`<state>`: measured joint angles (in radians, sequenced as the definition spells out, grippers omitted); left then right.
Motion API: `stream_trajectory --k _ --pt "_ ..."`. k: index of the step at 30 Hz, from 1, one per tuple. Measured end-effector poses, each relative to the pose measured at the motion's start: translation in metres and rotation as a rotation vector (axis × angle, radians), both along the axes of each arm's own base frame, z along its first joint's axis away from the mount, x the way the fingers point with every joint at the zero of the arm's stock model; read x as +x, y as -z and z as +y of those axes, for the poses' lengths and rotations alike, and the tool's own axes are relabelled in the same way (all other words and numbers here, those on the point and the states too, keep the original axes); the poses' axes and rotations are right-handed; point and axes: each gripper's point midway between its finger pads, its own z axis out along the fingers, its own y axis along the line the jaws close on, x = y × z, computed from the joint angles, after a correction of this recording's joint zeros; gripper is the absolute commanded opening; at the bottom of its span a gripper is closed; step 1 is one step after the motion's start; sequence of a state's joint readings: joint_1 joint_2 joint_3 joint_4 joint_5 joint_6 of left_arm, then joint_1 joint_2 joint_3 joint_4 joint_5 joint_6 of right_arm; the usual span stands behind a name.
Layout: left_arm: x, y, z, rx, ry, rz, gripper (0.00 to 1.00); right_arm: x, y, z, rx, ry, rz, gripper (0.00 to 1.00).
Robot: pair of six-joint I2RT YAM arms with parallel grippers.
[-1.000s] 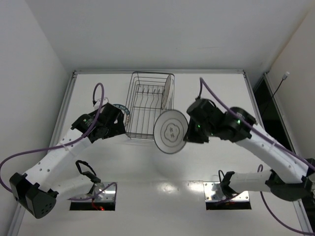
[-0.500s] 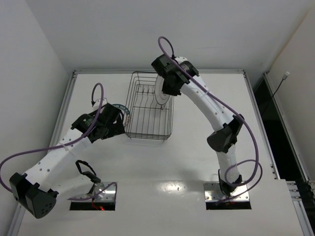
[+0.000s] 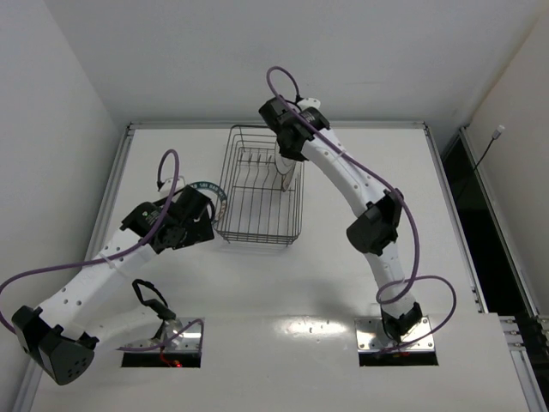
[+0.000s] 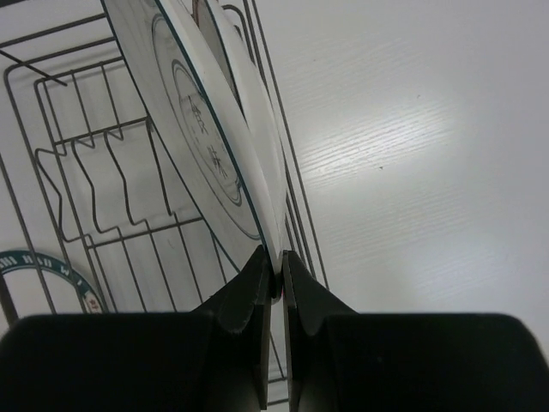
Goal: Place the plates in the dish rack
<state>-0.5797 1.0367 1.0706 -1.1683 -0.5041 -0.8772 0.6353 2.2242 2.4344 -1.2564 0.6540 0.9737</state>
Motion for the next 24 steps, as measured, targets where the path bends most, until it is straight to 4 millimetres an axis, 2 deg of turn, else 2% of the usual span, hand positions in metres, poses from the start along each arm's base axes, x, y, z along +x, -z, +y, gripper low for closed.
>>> stream_trajectory --k 5,9,14,24 --pt "-0.005 0.003 0.002 0.005 -0.015 0.024 1.00 0.012 0.035 0.009 -0.014 0.015 0.029 0.00" --pt "-0.010 0.005 0.004 0.011 -0.046 0.058 1.00 0.014 0.031 0.007 -0.013 0.044 0.009 0.00" --pt "-0.009 -0.005 0.000 -0.024 -0.072 0.046 1.00 0.018 0.029 -0.003 -0.025 0.074 -0.005 0.00" --pt "-0.017 -0.004 -0.018 -0.128 -0.041 0.086 1.00 0.026 0.025 -0.038 -0.127 0.101 0.001 0.00"
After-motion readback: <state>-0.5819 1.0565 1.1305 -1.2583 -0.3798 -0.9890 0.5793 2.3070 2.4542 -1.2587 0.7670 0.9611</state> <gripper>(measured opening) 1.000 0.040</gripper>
